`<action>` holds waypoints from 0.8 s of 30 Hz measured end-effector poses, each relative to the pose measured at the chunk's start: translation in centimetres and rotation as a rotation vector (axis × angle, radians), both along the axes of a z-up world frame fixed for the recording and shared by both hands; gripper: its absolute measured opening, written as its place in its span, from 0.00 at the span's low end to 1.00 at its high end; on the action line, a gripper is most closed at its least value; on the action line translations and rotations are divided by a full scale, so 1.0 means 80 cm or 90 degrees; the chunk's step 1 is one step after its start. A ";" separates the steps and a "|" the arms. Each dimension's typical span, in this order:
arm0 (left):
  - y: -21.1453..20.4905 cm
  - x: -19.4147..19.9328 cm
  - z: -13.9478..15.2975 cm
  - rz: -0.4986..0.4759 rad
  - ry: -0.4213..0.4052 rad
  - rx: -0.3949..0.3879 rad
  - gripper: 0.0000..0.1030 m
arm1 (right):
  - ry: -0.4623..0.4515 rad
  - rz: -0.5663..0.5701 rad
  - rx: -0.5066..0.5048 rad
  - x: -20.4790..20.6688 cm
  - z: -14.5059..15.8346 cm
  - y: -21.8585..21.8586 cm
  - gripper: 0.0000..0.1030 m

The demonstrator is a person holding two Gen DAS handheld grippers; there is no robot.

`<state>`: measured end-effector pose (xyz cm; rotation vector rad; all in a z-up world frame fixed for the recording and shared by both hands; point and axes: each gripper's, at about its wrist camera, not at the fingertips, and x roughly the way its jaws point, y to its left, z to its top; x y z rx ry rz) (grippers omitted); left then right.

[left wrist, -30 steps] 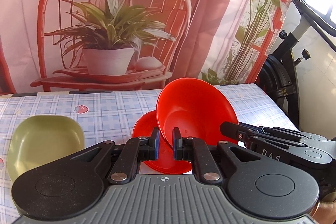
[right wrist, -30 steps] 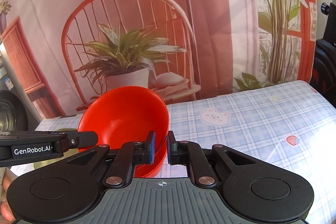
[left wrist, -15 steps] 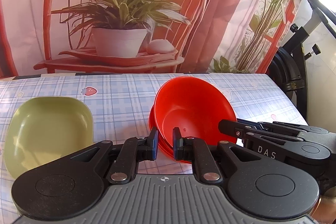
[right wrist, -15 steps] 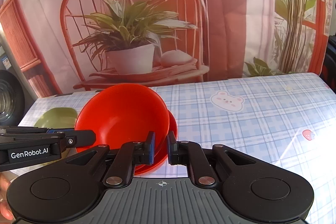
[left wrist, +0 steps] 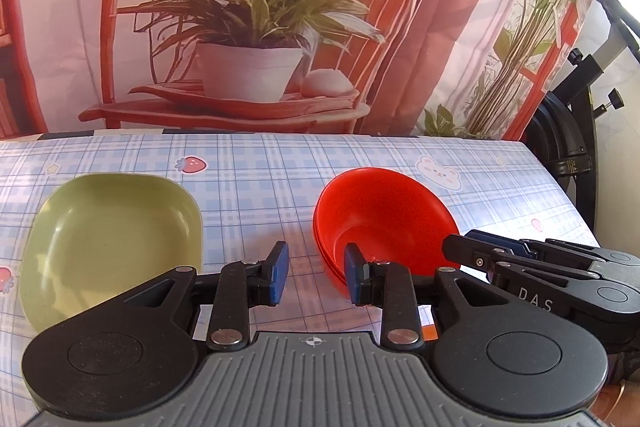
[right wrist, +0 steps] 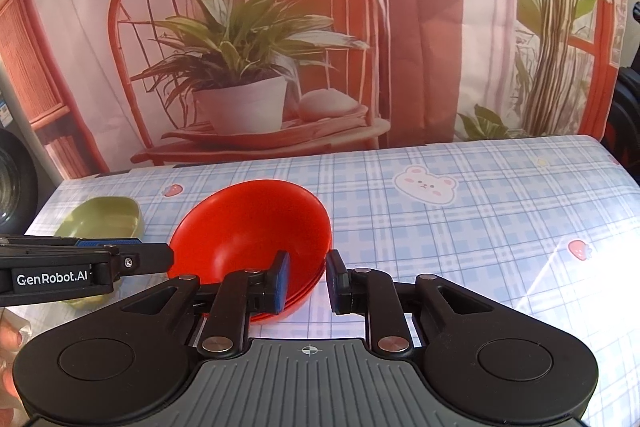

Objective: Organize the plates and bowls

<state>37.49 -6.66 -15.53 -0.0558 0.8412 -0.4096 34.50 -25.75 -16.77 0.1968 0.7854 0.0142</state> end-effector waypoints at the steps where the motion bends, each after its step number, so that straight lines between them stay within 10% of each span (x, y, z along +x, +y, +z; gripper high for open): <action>1: 0.007 0.000 0.003 0.004 -0.006 -0.002 0.30 | -0.006 0.000 -0.001 -0.001 0.004 0.000 0.19; 24: 0.210 0.006 -0.018 0.177 -0.009 -0.008 0.38 | 0.007 0.145 0.036 0.056 0.023 0.159 0.19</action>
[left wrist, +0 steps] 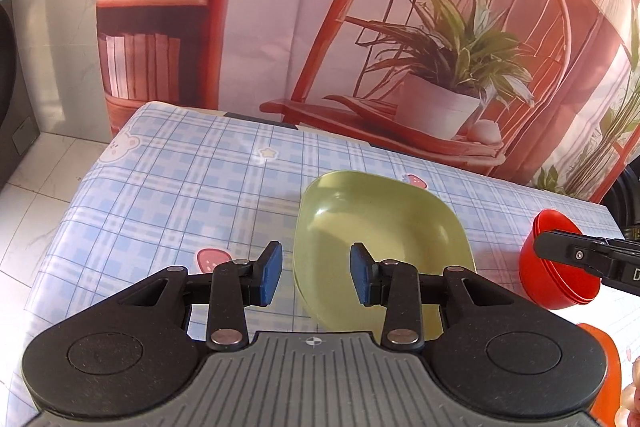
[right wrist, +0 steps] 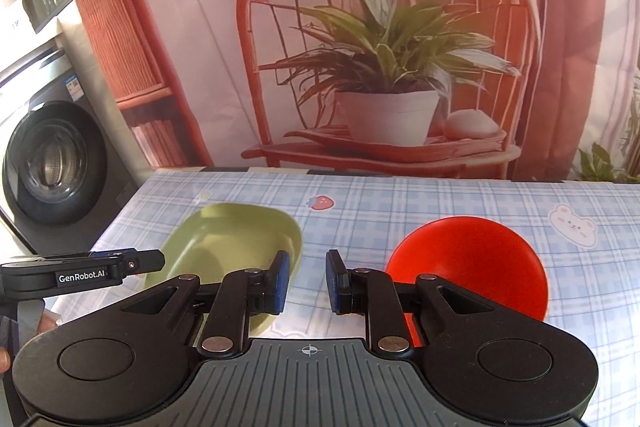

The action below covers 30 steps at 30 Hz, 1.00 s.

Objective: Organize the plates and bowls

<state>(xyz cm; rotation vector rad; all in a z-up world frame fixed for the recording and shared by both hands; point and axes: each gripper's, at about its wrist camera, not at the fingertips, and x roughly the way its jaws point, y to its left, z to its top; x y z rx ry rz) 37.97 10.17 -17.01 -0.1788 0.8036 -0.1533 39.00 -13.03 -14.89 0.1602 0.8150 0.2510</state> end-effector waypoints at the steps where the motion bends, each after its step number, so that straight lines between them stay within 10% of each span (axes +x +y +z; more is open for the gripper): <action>1: 0.002 -0.001 -0.003 0.001 0.002 -0.006 0.38 | 0.004 0.001 -0.002 0.004 -0.003 0.005 0.19; 30: 0.010 -0.043 -0.038 0.053 0.037 -0.066 0.17 | 0.080 -0.070 0.037 0.010 -0.056 0.036 0.07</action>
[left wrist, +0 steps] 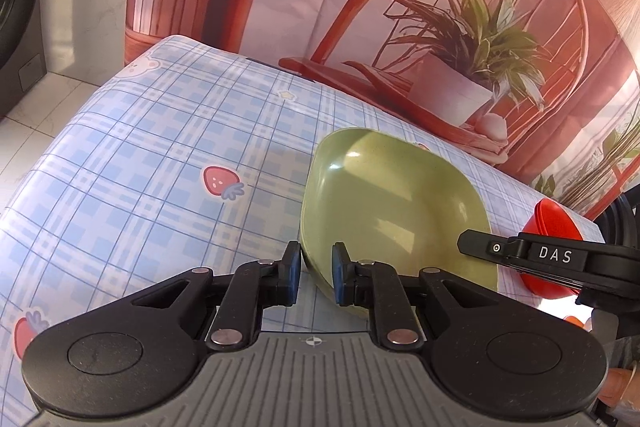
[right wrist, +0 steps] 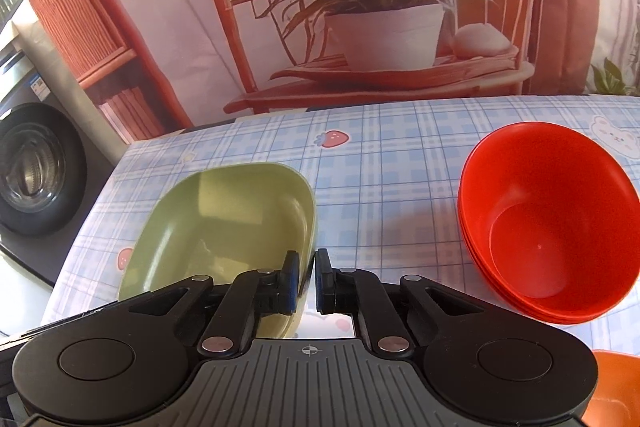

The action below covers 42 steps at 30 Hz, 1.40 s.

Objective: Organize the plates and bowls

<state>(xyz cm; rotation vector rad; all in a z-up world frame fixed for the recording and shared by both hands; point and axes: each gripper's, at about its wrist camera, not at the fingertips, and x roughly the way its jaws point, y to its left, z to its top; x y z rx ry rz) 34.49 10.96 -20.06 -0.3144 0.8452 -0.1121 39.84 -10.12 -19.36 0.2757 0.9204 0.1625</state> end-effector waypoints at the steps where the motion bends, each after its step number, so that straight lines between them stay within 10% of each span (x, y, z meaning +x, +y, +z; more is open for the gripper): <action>1: -0.001 -0.007 0.003 -0.001 -0.002 0.008 0.17 | -0.008 0.004 0.000 -0.007 0.004 0.000 0.07; 17: -0.029 -0.132 0.058 0.036 -0.030 -0.021 0.17 | -0.086 -0.005 0.097 -0.147 0.058 -0.065 0.09; 42: -0.214 -0.170 0.068 -0.206 -0.061 0.099 0.17 | -0.081 -0.191 0.135 -0.283 0.023 -0.239 0.10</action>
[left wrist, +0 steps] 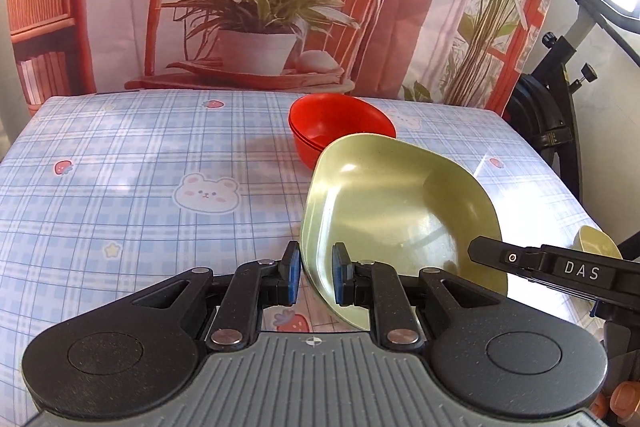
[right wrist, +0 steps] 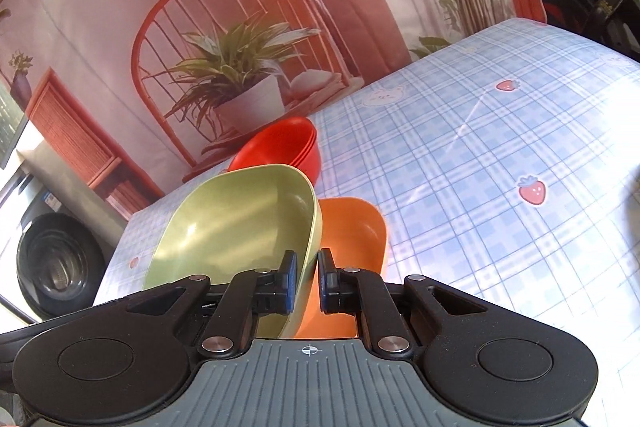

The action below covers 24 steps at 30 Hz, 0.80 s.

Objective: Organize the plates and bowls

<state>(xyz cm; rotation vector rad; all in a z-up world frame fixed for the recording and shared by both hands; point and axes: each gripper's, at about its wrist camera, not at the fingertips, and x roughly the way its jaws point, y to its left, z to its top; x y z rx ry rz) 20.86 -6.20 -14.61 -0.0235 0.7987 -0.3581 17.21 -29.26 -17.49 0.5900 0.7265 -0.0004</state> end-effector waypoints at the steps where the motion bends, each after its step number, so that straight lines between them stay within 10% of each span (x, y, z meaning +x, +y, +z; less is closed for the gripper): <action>1: -0.004 0.001 -0.001 -0.003 0.000 0.004 0.17 | 0.003 -0.006 0.002 0.000 -0.003 -0.003 0.10; 24: -0.031 0.025 -0.031 -0.034 0.032 0.046 0.17 | 0.015 -0.023 -0.004 0.007 -0.030 -0.017 0.10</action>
